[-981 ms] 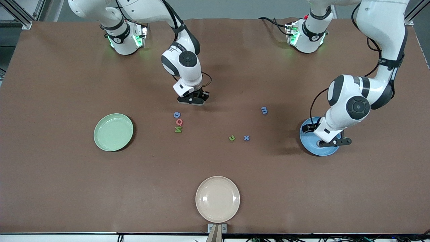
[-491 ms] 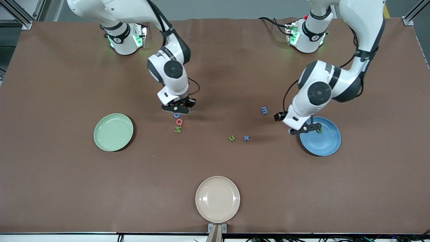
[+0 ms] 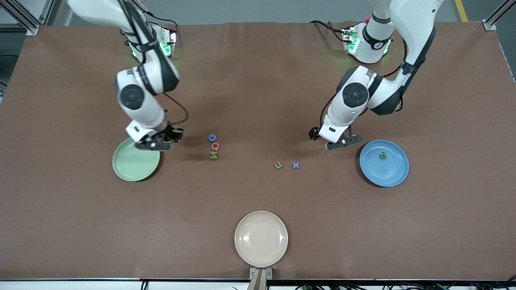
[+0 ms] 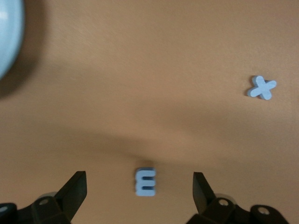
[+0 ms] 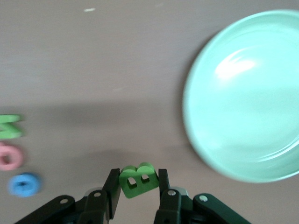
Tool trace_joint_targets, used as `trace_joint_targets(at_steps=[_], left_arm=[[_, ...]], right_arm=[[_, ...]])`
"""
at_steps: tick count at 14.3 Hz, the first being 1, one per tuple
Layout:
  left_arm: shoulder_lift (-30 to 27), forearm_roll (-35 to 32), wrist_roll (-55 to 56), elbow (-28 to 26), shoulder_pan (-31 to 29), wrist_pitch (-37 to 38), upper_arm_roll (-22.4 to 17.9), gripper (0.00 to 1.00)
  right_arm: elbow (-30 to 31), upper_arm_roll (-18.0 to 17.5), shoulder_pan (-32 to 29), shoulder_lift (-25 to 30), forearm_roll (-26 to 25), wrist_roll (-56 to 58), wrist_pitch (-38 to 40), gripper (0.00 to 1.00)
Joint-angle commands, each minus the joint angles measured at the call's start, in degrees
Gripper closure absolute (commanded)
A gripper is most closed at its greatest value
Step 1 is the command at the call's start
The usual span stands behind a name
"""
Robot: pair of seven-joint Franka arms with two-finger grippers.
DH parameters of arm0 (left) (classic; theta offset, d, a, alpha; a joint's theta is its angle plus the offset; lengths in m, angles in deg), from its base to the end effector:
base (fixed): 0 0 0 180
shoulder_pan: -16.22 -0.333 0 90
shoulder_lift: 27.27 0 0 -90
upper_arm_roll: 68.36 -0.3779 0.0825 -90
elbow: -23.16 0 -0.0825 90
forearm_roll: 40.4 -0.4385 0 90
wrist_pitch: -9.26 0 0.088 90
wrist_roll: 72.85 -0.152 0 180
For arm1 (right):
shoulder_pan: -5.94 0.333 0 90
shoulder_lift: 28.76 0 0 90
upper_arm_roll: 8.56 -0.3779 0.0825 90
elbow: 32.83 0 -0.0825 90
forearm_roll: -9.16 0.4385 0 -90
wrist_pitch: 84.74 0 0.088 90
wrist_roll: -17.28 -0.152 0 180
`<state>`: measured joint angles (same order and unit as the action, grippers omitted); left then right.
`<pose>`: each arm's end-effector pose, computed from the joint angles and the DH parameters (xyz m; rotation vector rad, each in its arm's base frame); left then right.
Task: Sort upper and lower case letters into plates
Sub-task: 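Release the B with the right gripper while the left gripper grasps the E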
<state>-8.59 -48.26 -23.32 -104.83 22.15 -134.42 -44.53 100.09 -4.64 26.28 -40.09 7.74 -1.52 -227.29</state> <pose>0.5134 -0.2966 0.2034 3.0893 0.3908 -0.0716 0.5392 0.1576 0.2254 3.1055 -0.0318 -0.0302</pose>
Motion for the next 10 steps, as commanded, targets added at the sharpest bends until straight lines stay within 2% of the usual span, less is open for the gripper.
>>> trace_joint_targets(at_steps=[1, 4, 8, 10], left_arm=[[1.3, -1.3, 2.1, -1.4, 1.6, -2.5, 0.0, 0.0], [3.6, -5.1, 5.6, -1.7, 1.7, -4.4, 0.0, 0.0], [6.9, -10.9, 10.5, -1.5, 1.6, -7.2, -0.1, 0.01], [7.1, -11.3, 10.9, -1.6, 1.6, -7.2, -0.1, 0.05]], right_arm=[[8.6, -1.3, -7.6, 3.0, -1.0, 9.2, -7.5, 1.0], [10.5, -1.4, -14.3, 2.1, -1.0, 16.0, -10.4, 1.0], [9.9, -1.4, -15.2, 0.9, -1.0, 16.5, -10.8, 1.0], [9.7, -1.4, -15.5, -1.1, -0.9, 16.5, -12.0, 1.0]])
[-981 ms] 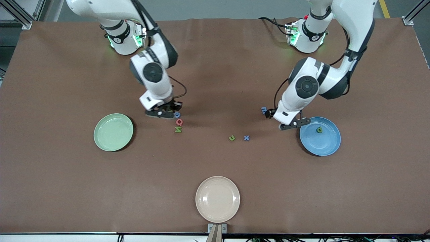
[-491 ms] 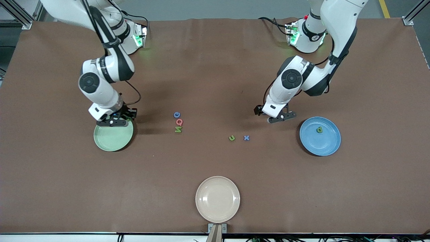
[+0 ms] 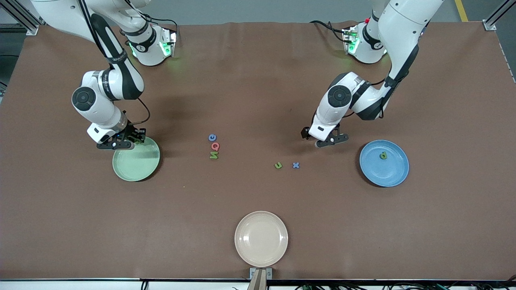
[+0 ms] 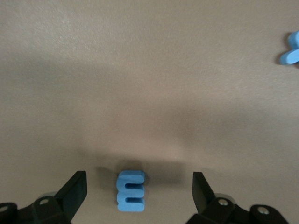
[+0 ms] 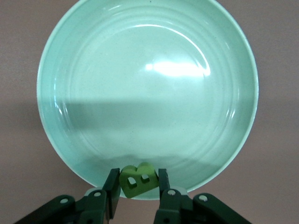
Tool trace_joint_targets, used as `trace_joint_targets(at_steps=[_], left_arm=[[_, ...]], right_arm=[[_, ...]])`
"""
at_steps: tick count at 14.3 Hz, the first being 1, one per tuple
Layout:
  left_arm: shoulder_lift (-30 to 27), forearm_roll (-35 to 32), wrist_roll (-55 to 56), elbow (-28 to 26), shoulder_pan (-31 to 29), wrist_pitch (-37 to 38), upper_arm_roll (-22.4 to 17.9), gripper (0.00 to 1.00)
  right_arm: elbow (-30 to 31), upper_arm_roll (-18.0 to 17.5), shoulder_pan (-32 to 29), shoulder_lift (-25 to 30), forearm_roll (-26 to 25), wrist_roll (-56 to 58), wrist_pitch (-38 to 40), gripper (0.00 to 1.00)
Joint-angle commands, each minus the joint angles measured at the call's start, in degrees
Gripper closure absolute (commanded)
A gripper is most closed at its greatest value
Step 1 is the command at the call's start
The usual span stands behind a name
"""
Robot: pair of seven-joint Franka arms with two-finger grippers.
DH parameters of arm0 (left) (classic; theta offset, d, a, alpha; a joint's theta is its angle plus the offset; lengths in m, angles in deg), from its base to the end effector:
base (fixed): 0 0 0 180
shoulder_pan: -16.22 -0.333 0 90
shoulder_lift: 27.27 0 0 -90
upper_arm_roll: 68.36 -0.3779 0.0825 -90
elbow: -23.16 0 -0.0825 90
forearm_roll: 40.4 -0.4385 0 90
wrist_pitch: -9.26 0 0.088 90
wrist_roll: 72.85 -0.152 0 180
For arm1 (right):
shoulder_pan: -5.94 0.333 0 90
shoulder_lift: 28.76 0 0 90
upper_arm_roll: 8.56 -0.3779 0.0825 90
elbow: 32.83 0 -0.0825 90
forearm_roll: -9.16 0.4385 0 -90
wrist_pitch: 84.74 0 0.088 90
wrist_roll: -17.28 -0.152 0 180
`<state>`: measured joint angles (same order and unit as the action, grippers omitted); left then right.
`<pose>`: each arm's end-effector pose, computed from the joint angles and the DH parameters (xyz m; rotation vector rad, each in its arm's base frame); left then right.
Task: Sort upper and lower case letters into plates
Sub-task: 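Release the B with the right gripper while the left gripper grasps the E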
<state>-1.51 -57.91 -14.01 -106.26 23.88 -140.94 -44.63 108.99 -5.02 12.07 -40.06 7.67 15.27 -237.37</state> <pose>0.4880 -0.3135 0.1375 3.1163 0.3816 -0.0652 0.5131 0.0222 0.1810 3.1168 0.0536 -0.0114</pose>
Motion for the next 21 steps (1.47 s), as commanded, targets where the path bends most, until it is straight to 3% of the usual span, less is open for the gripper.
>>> trace_joint_targets(at_steps=[1, 3, 4, 6, 9, 13, 16, 21], left_arm=[[0.2, -1.7, 1.6, -0.2, -0.1, -0.7, 0.0, 0.11], [0.2, -1.7, 1.6, -0.4, -0.2, -0.7, 0.0, 0.21], [0.1, -1.7, 1.6, -0.6, -0.2, -0.6, 0.1, 0.25], [-0.1, -1.8, 1.6, -1.3, -0.2, -0.6, 0.1, 0.3], [-0.4, -1.9, 1.6, -1.7, -0.2, -0.6, 0.2, 0.37], [-0.4, -2.0, 1.6, -1.8, -0.2, -0.4, 0.3, 0.43], [-0.4, -2.0, 1.6, -2.1, -0.2, -0.3, 0.3, 0.5], [-0.4, -2.0, 1.6, -2.5, -0.2, -0.2, 0.3, 0.73]], right_arm=[[0.6, -1.0, -1.6, -2.2, -0.8, -0.3, -2.8, 0.99], [-0.5, -1.0, -1.6, -3.8, -0.8, -0.4, -2.9, 0.96], [-1.2, -1.1, -1.5, -4.1, -0.7, -0.5, -2.5, 0.79], [-2.2, -1.1, -1.4, -4.0, -0.6, -0.7, -2.1, 0.0], [-5.8, -1.2, -1.0, -3.6, 0.1, -1.3, 2.0, 0.0], [-11.4, -1.6, 4.5, -2.7, 0.1, -14.0, 11.5, 0.0], [-11.5, -1.6, 12.6, -2.8, 0.6, -26.1, 10.5, 0.0], [-12.5, -1.4, 24.3, -4.6, 9.9, -31.0, 6.0, 0.0]])
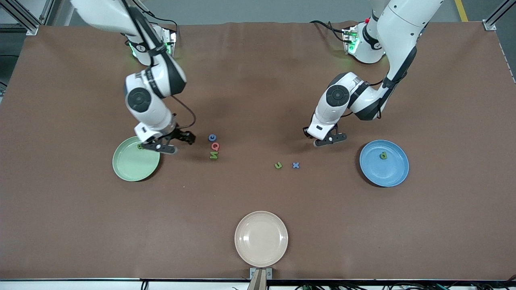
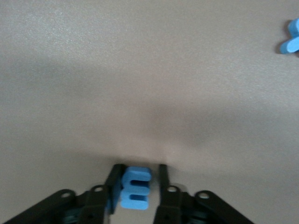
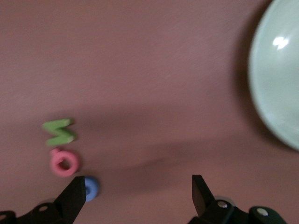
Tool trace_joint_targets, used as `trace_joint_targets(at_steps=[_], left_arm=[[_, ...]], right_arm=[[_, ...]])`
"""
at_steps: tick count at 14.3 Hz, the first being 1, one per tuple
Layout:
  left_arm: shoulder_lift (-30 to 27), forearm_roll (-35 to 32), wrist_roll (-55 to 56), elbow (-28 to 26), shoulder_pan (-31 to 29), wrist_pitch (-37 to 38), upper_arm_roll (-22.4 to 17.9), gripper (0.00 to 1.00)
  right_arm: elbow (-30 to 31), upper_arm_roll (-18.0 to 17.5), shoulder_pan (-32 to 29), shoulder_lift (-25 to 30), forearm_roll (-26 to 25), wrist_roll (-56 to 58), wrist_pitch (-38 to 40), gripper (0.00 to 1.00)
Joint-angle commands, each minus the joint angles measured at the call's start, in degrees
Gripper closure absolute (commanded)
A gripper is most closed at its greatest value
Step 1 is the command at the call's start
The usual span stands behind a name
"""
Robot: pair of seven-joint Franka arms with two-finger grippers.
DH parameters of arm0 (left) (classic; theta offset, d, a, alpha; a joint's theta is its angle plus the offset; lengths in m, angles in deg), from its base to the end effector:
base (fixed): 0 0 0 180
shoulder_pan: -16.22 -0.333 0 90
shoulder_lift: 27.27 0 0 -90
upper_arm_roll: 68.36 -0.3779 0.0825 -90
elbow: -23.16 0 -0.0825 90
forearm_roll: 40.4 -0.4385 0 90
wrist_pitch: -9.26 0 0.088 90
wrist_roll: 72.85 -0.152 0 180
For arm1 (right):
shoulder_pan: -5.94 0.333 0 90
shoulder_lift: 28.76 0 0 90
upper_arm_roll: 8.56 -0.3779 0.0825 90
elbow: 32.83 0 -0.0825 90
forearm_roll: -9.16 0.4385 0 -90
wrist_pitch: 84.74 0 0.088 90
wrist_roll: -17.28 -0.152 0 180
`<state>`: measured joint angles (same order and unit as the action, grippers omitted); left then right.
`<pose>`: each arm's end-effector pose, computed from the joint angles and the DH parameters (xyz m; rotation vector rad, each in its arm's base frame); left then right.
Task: Sort upper and lower case letters into plates
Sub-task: 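Carry the E with the left gripper while the right gripper carries the C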
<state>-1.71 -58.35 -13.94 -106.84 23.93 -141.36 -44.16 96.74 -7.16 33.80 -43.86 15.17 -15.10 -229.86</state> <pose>0.4819 -0.3170 0.1373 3.1175 0.3574 -0.0621 0.5261 0.2633 0.2151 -3.0768 0.2905 0.0300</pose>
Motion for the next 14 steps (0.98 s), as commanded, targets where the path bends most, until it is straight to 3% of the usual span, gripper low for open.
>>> trace_joint_targets(at_steps=[1, 4, 7, 14], left_arm=[[-0.3, -1.6, 1.6, -1.9, -0.2, 0.3, -0.2, 0.77], [-1.6, -1.6, 2.3, -1.7, -0.7, 2.9, -0.1, 0.86], [-4.2, -1.4, 2.0, -0.6, -1.0, 7.2, -0.2, 0.89], [-8.0, -0.9, -7.1, 6.1, -10.4, 14.3, 0.1, 0.9]], right_arm=[[-0.5, 0.7, 3.2, -1.8, 2.8, -0.8, -2.8, 0.0], [-0.6, 0.8, 6.6, -4.8, 2.6, -2.1, -6.2, 0.14], [-1.6, 0.9, 8.1, -7.0, 2.6, -2.2, -7.7, 0.32], [-3.1, 1.1, 10.6, -9.9, 2.0, -5.7, -7.9, 0.33]])
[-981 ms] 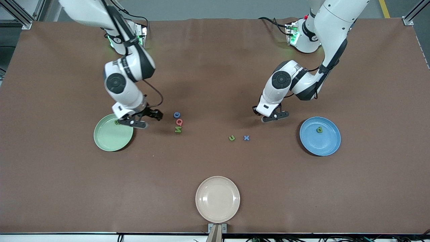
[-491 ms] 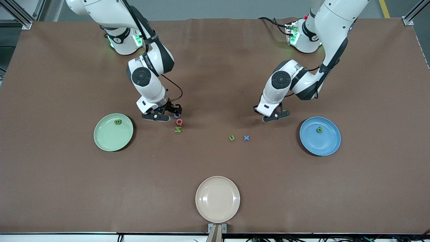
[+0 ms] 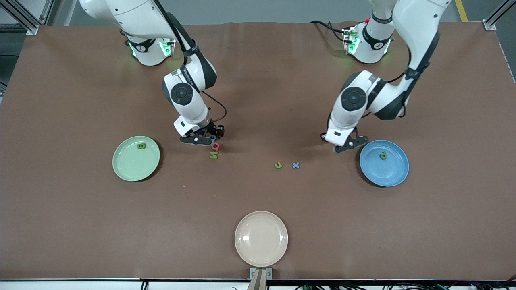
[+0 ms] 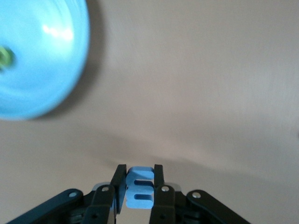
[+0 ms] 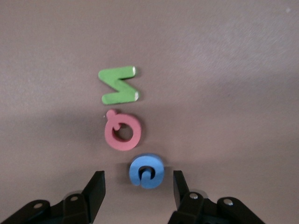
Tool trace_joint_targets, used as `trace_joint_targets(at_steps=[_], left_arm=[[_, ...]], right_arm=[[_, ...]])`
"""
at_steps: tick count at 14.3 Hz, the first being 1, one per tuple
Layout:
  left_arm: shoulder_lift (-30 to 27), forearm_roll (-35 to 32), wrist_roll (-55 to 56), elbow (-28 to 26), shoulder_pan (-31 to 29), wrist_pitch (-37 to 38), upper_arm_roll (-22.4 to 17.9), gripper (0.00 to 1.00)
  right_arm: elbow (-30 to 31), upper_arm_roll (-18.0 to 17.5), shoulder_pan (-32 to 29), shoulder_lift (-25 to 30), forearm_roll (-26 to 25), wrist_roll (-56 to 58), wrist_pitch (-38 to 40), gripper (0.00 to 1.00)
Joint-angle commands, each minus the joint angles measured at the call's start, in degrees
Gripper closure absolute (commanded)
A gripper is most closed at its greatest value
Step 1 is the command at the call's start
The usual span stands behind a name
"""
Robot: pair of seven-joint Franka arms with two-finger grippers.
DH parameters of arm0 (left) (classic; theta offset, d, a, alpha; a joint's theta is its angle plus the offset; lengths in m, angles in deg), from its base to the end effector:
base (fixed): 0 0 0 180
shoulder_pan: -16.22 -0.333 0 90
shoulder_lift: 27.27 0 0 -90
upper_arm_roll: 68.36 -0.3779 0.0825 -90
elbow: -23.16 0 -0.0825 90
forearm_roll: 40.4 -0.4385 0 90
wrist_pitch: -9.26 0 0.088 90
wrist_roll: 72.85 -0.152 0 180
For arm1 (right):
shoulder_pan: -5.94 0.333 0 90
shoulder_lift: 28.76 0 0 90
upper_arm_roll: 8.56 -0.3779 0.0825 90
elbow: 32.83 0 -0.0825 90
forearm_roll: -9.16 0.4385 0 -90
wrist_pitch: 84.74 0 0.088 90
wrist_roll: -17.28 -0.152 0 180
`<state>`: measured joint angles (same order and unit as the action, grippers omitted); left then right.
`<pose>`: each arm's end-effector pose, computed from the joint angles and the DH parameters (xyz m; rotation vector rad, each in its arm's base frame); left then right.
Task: Sort upper and lower case letters into plates
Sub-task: 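Carry the E with the left gripper while the right gripper carries the C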
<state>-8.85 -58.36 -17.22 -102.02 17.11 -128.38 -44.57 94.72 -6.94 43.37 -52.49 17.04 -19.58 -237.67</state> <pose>0.5492 -0.2434 0.2171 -3.0068 -0.4778 0.0002 0.4901 0.3513 0.1515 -3.0741 0.2115 0.0118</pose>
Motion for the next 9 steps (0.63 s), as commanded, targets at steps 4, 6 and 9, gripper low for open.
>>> trace_joint_targets(at_steps=[4, 6, 9], left_arm=[[-0.1, -0.8, -16.0, 2.3, -11.8, 1.3, 0.3, 0.9], [0.8, -1.0, -22.5, 2.3, -15.6, 1.2, 0.2, 0.9], [3.3, -1.6, -31.3, 3.6, -20.2, 0.4, 0.0, 0.89]], right_arm=[[-1.1, 1.1, 1.1, -1.4, -0.3, -1.1, -0.1, 0.38], [-1.1, 1.1, 1.1, -1.9, -0.5, -1.1, -0.1, 0.44], [-1.1, 1.2, 1.0, -2.3, -0.8, -1.1, -0.1, 0.58]])
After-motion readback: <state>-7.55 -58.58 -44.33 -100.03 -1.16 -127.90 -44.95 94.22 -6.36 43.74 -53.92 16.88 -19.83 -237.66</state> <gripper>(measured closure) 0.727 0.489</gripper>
